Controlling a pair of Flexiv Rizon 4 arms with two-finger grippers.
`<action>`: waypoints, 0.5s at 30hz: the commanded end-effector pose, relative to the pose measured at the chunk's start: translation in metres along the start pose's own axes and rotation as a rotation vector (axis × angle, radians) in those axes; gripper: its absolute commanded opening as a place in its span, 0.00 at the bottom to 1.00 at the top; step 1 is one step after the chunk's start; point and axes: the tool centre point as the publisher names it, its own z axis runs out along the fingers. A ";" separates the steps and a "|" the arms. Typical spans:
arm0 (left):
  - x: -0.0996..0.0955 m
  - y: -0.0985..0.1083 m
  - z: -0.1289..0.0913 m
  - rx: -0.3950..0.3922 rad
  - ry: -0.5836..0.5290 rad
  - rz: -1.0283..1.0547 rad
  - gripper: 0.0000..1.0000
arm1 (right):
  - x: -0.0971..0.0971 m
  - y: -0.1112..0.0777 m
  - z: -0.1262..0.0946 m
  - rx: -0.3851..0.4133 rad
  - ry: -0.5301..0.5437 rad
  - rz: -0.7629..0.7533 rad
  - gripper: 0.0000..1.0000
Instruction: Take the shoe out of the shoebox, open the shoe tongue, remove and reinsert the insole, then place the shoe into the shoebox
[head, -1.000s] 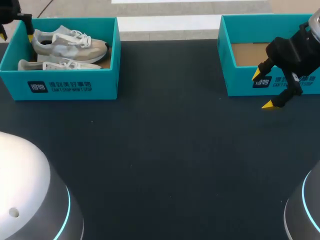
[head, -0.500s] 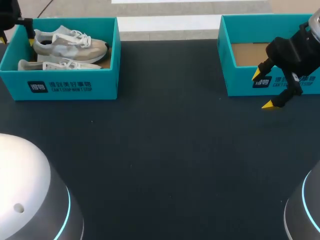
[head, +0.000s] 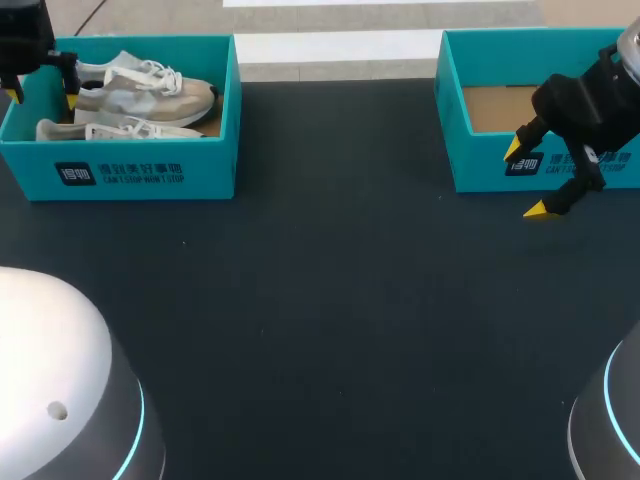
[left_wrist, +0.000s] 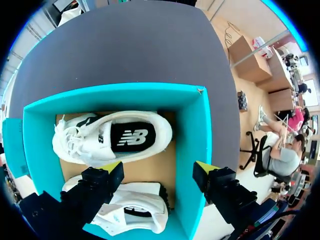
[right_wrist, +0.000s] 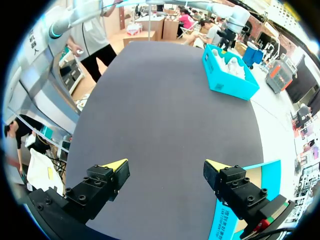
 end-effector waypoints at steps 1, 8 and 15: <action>-0.002 -0.021 0.006 -0.055 0.009 -0.006 0.70 | -0.001 0.001 0.001 0.003 0.002 0.001 1.00; -0.001 -0.023 0.014 -0.035 0.008 -0.027 0.59 | -0.001 0.001 0.001 0.003 0.002 0.001 1.00; 0.002 -0.020 0.019 -0.035 0.013 -0.055 0.62 | -0.001 0.001 0.001 0.003 0.002 0.001 1.00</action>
